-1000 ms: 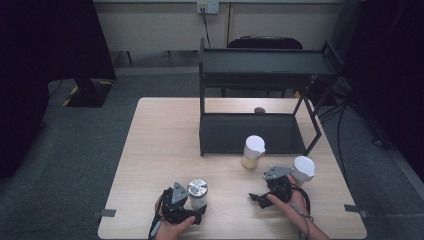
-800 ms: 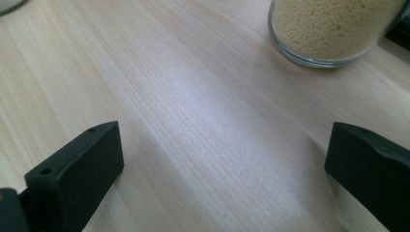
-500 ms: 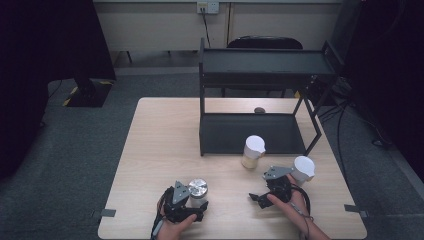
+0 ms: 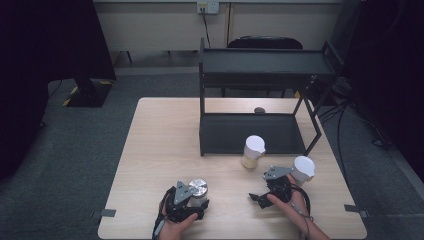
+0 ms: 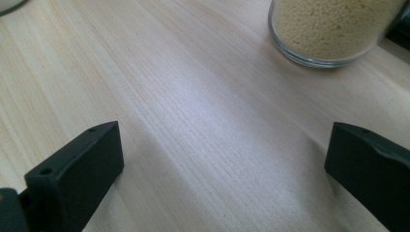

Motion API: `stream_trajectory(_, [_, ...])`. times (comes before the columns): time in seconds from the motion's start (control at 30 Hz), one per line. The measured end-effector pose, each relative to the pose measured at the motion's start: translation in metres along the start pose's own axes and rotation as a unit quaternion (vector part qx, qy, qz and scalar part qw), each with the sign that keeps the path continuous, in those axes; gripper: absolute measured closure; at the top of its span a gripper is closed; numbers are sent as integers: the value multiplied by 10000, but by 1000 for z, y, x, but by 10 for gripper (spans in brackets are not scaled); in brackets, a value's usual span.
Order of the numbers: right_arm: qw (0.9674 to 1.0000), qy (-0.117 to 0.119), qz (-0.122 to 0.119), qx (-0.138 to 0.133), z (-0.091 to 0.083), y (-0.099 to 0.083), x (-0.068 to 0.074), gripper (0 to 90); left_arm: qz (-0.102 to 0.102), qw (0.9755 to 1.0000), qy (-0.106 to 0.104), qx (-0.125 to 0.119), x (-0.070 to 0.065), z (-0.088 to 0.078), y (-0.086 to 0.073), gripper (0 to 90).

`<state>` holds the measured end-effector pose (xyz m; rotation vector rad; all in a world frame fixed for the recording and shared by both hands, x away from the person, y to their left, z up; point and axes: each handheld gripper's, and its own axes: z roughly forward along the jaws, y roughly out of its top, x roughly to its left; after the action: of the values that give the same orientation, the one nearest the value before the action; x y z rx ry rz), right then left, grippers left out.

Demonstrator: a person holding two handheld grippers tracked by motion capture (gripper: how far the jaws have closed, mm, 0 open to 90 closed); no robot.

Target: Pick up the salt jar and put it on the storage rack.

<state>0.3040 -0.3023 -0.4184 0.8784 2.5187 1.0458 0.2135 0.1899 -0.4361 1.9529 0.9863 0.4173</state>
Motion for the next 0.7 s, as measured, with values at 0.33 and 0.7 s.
stream_trajectory(0.33, [10000,-1,-1,0,0,0,0,0,138,9998,103,26,-7,0,3,297])
stream_trajectory(0.7, [10000,-1,-1,0,0,0,0,0,174,9993,309,137,-19,0,10,306])
